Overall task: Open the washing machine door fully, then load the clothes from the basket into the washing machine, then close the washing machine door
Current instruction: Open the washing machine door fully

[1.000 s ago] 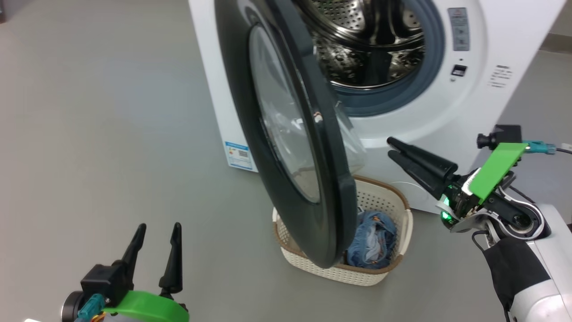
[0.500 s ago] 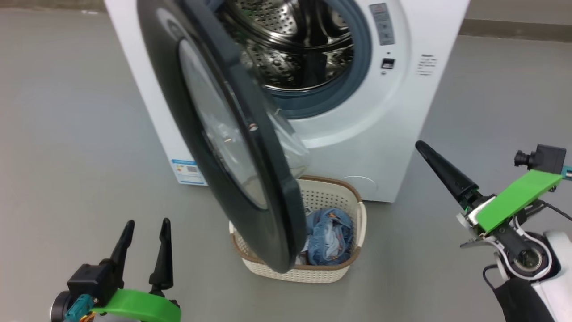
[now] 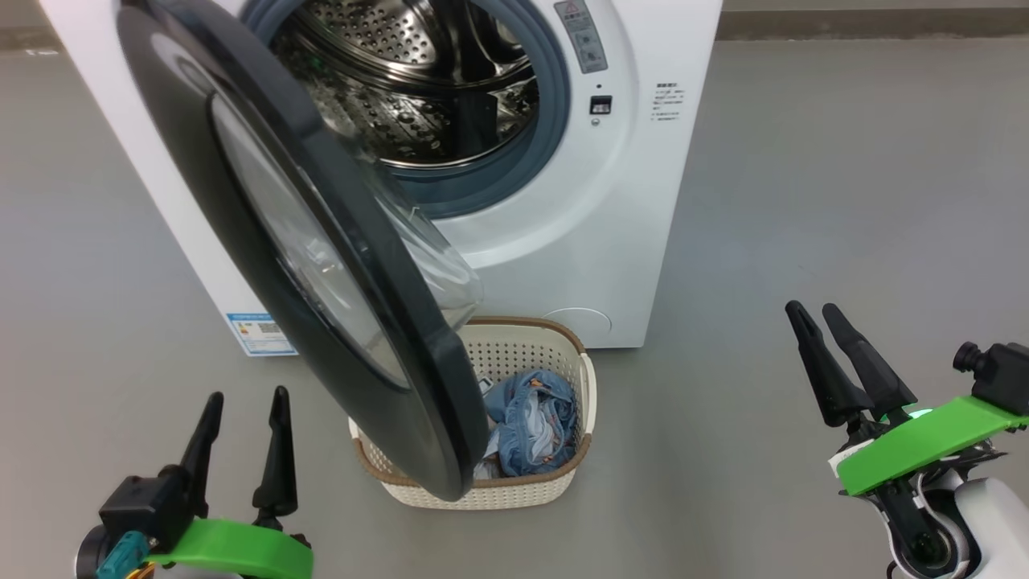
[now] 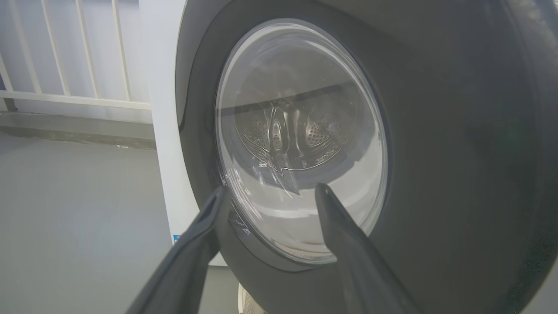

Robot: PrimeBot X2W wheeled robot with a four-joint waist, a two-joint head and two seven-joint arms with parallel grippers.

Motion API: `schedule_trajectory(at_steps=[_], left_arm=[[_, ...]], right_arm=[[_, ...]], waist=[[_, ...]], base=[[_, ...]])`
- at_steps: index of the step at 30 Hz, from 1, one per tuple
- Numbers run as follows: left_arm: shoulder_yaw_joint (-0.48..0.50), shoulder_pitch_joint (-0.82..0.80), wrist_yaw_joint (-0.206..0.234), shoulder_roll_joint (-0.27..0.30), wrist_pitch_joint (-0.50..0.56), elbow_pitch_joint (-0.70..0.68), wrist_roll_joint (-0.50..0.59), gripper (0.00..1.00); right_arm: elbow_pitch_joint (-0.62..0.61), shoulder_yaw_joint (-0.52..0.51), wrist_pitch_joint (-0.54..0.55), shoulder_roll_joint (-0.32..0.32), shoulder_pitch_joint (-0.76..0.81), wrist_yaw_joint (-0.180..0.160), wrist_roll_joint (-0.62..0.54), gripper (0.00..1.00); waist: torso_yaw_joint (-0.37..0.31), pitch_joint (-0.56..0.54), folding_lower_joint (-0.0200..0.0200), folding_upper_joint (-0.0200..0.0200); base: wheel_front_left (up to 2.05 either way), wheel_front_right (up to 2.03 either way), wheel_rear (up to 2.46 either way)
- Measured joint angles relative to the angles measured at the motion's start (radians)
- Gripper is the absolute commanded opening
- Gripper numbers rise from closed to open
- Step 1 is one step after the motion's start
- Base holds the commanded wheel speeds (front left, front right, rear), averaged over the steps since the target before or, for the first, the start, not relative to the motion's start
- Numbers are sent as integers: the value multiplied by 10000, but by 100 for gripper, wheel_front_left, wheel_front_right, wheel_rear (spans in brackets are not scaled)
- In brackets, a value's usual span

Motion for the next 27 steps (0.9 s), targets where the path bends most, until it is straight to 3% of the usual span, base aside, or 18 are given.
schedule_trajectory(at_steps=[7,12,19,27], left_arm=[[130,79,2,-27,0,-136,15,100],[161,81,0,-40,0,-219,31,100],[169,159,2,-52,0,-213,29,100],[148,188,4,-56,0,-211,25,100]], right_arm=[[481,213,-1193,-35,346,0,-1929,100],[1081,-286,-1546,299,574,0,-2669,100],[1452,-1101,-1714,742,780,0,-4474,100],[1377,-1831,-1718,1277,817,0,-5705,100]], waist=[[-323,131,0,0],[-461,180,0,0],[-451,123,0,0],[-384,11,0,0]], base=[[0,0,0],[0,0,0],[0,0,0],[0,0,0]])
